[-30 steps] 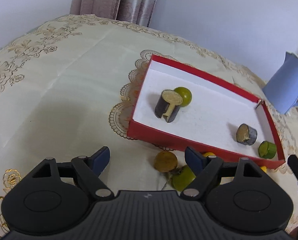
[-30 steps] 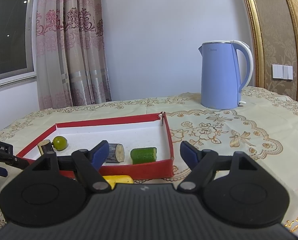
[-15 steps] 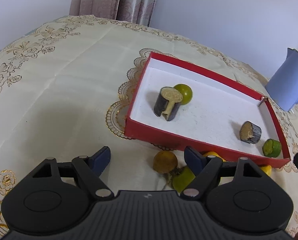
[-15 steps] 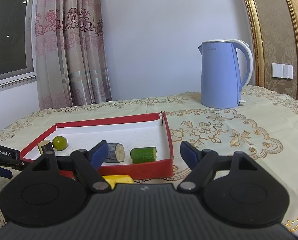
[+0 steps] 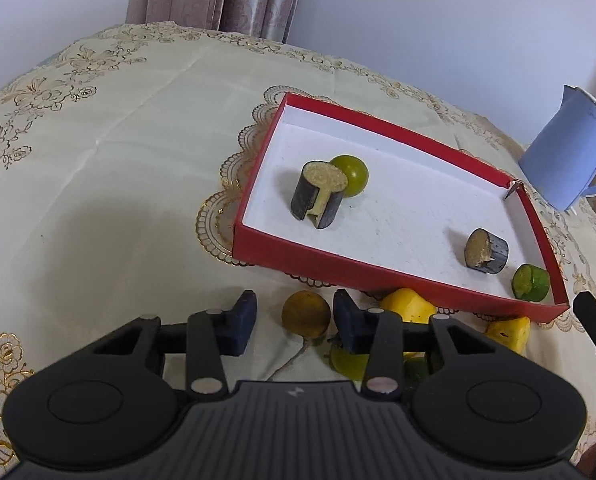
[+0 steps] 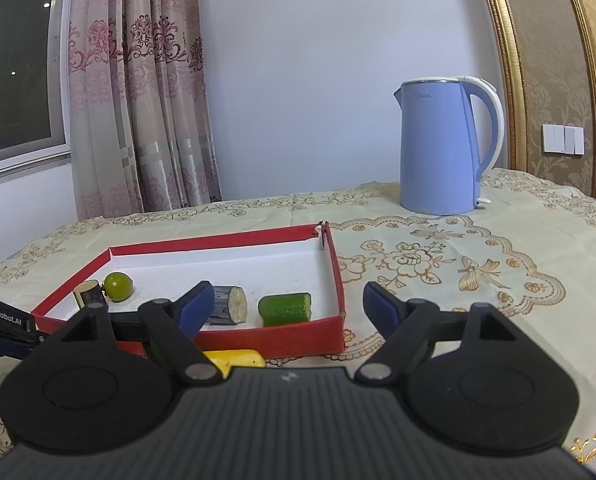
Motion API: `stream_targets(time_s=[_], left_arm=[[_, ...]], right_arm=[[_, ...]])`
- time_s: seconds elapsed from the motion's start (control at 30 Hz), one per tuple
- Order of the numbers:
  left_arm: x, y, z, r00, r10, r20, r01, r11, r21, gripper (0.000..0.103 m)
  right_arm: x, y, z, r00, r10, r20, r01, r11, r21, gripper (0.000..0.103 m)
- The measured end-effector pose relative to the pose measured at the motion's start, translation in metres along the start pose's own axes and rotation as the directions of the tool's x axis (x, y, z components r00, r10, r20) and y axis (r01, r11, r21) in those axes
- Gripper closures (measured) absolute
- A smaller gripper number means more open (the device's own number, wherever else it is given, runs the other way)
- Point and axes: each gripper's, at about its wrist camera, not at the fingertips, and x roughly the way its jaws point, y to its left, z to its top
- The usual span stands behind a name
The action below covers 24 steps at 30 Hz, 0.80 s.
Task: Organize fruits
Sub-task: 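Reach down and grasp a small brown round fruit with the left tool, then lift the brown fruit toward the tray with the left tool while the right tool grasps a yellow chunk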
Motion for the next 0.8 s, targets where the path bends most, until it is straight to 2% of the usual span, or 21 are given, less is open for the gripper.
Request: stream_targets(time_s=[0.1,0.2,0.37,0.5,0.63,0.8], left_arm=[[0.001,-0.003,-0.003,1.000,0.019,0.013,-0.020,0.999,0.030,0.063],[0.001,-0.002,-0.004,0.999,0.024,0.028,-0.026,0.998,0.053,0.067],[0.000,0.004,-0.007,0.999,0.016,0.045,-0.018,0.998,0.059,0.078],[-0.001,0.006,-0.009,0.998,0.004,0.063,-0.009,0.997,0.075,0.078],[-0.001,0.014,-0.009,0.998,-0.032,0.062,0.029,0.998,0.050,0.078],[0.000,0.027,-0.011,0.992,-0.068,0.108,0.065,0.997,0.032,0.078]], right_arm=[[0.000,0.000,0.000,1.000,0.000,0.000,0.000,1.000,0.001,0.023],[0.000,0.000,0.000,1.000,0.000,0.000,0.000,1.000,0.001,0.023],[0.001,-0.001,0.000,1.000,-0.003,-0.005,0.003,1.000,0.006,0.023],[0.002,-0.003,0.001,1.000,-0.007,-0.009,0.008,1.000,0.013,0.017],[0.003,-0.004,0.001,1.000,-0.003,-0.018,0.003,1.000,0.020,0.013],[0.000,-0.007,0.002,1.000,-0.003,-0.018,0.003,1.000,0.028,0.014]])
